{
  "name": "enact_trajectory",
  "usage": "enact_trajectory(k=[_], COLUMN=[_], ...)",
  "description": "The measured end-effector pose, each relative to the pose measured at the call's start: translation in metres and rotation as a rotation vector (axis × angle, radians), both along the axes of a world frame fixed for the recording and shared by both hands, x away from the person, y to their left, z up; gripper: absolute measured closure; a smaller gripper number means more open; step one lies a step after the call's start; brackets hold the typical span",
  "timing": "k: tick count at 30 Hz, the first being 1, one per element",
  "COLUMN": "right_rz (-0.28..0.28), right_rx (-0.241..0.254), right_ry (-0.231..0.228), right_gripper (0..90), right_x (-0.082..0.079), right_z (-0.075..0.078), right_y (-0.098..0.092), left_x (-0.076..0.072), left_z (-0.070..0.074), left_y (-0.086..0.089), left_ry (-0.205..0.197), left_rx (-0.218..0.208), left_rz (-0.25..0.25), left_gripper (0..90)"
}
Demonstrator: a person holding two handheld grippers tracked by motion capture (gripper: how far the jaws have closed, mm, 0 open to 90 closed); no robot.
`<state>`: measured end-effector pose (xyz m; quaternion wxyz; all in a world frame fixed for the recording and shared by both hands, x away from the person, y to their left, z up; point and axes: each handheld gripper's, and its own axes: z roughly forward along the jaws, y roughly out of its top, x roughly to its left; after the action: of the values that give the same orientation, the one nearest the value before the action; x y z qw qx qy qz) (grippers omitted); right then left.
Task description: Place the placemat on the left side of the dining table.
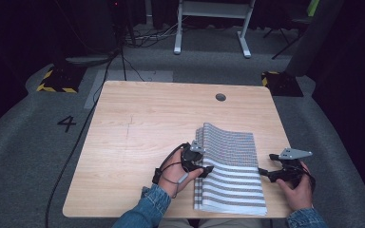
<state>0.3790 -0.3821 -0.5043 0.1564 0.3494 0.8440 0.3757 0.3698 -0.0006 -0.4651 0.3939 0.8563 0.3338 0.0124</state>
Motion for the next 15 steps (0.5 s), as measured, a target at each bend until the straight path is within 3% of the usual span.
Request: enact_trajectory(k=[2,4,7,11,13,15], right_rz=[0.0,0.0,0.0,0.001,0.0,0.001], right_rx=[0.0,0.0,-0.001,0.0,0.0,0.0], right_ry=[0.0,0.0,-0.001,-0.001,0.0,-0.001], right_gripper=[14.3,14.3,14.3,14.3,14.3,14.3], right_x=[0.0,0.0,0.0,0.0,0.0,0.0], right_z=[0.0,0.0,0.0,0.0,0.0,0.0], right_y=[0.0,0.0,0.0,0.0,0.0,0.0], left_x=[0.001,0.004,0.004,0.002,0.002,0.003], left_z=[-0.003,-0.007,-0.008,-0.008,-0.008,-0.011], left_y=[-0.002,-0.001,-0.001,-0.006,-0.009,-0.012], left_ry=[-0.01,0.018,0.027,0.006,0.019,0.035], left_rx=[0.002,0.006,0.002,0.037,0.065,0.035], left_rz=[-0.003,-0.002,0.003,0.008,0.013,0.012], left_gripper=[34.2,33.1,33.2,33.7,33.7,34.7])
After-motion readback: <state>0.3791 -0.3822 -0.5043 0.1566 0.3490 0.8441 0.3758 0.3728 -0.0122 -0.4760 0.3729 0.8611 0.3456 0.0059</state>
